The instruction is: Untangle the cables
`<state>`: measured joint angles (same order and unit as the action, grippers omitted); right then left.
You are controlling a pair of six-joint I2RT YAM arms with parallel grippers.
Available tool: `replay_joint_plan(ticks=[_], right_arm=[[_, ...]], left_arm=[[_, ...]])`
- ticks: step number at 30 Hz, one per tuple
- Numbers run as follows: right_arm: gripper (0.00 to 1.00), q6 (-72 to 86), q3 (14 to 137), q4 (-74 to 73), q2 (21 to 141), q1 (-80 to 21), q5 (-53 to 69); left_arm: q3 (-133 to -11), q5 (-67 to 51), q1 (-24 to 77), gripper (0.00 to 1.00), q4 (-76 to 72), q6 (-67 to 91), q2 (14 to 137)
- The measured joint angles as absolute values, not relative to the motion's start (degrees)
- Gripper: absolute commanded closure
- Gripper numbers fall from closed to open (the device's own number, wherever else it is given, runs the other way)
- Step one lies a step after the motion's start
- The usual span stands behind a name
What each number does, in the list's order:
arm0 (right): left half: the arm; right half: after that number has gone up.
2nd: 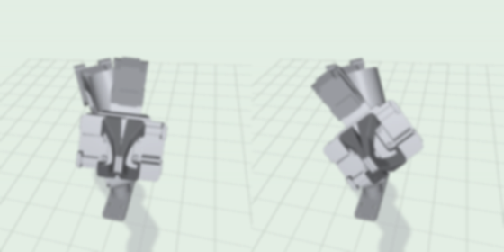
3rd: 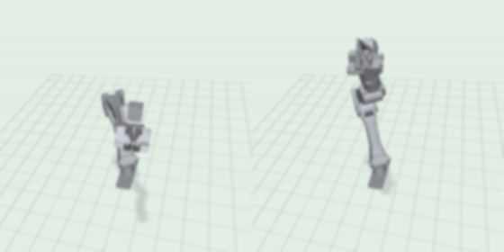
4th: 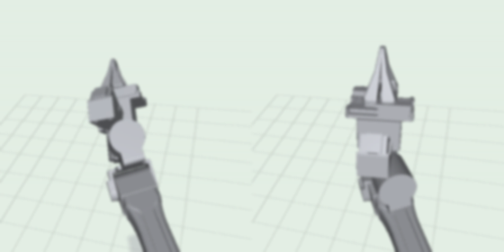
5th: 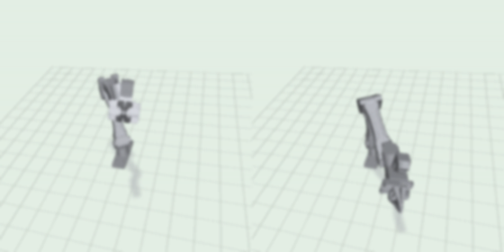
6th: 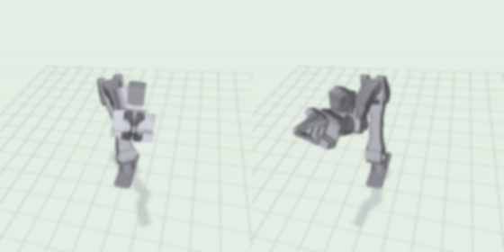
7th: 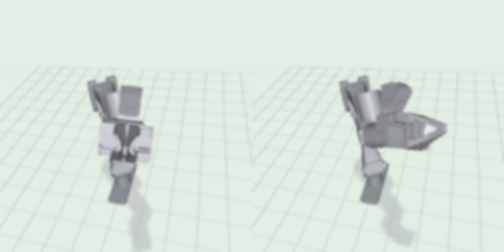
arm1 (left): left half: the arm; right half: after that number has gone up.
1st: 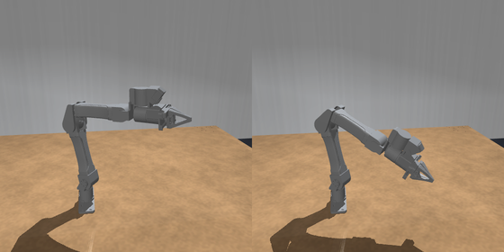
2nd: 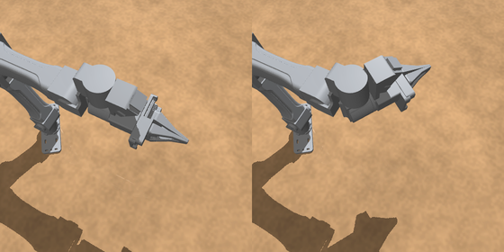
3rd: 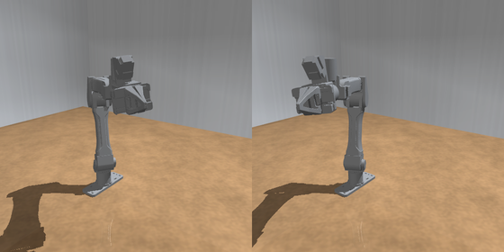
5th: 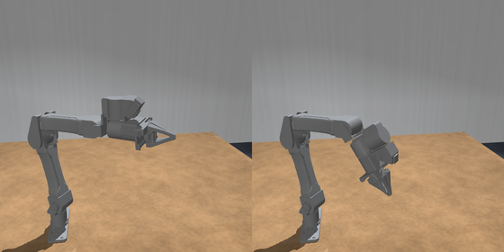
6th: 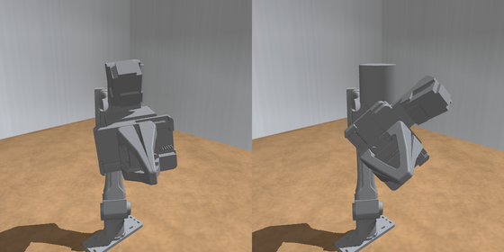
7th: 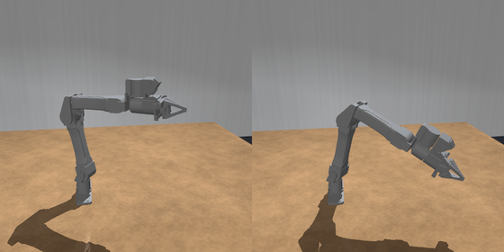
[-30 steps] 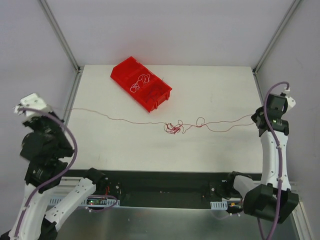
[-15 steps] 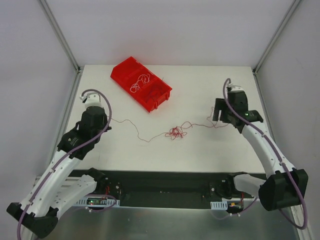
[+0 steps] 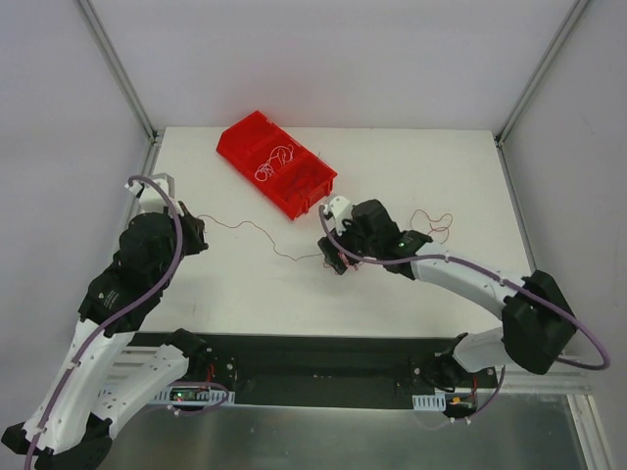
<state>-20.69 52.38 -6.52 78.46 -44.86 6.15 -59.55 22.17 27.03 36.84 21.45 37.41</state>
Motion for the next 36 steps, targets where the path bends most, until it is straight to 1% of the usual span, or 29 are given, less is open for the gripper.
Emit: replay_joint_plan(ticks=[3,5,7,8,10,11,12,13,16,19,23,26,27,36], right_arm=[[0.23,-22.79,52.36,-3.40,83.05,-46.85,4.16],[0.31,-23.64,52.38,-1.30,86.21,-47.97,2.79],[0.36,-23.97,52.40,0.36,88.79,-48.62,0.51],[0.42,-23.83,52.58,1.04,89.95,-48.71,-0.73],[0.61,-23.42,53.84,1.76,92.36,-48.77,-4.14],[0.68,-23.09,54.50,2.17,93.32,-48.75,-5.98],[0.72,-22.57,55.33,2.90,94.39,-48.73,-8.27],[0.74,-21.91,56.07,3.75,95.29,-48.66,-10.44],[0.88,-19.68,57.04,6.26,96.49,-47.77,-15.35],[0.88,-16.34,57.06,7.79,96.86,-45.17,-18.55],[0.90,-11.22,56.36,8.23,97.12,-39.22,-21.50],[0.97,-8.14,54.76,8.14,97.12,-34.59,-23.62],[0.99,-7.29,54.35,7.51,97.12,-33.19,-24.36],[0.99,1.52,53.06,2.42,96.71,-21.56,-27.22]], left_arm=[[-62.43,20.97,27.03,1.00,36.88,20.88,37.87],[-64.66,20.45,27.03,1.00,36.88,20.21,38.11],[-67.35,19.84,27.03,1.00,37.21,19.68,38.39],[-68.90,19.55,27.03,1.00,37.26,19.25,38.63],[-72.38,18.92,27.03,1.00,37.45,17.93,39.13],[-73.91,18.48,27.03,1.00,37.52,17.15,39.38],[-76.14,18.15,27.03,1.00,37.82,16.14,39.79],[-78.46,18.02,27.03,1.00,38.04,15.14,40.23],[-86.17,18.61,27.03,1.00,38.83,11.86,41.17],[-94.13,20.38,27.03,1.00,39.70,9.02,41.67],[-105.82,24.64,27.05,1.00,39.62,4.71,42.19],[-112.29,28.34,27.44,1.00,38.76,1.93,42.11],[-113.51,29.41,27.59,1.00,38.35,1.26,42.04],[-114.91,35.03,28.18,1.00,38.92,-1.56,43.62]])
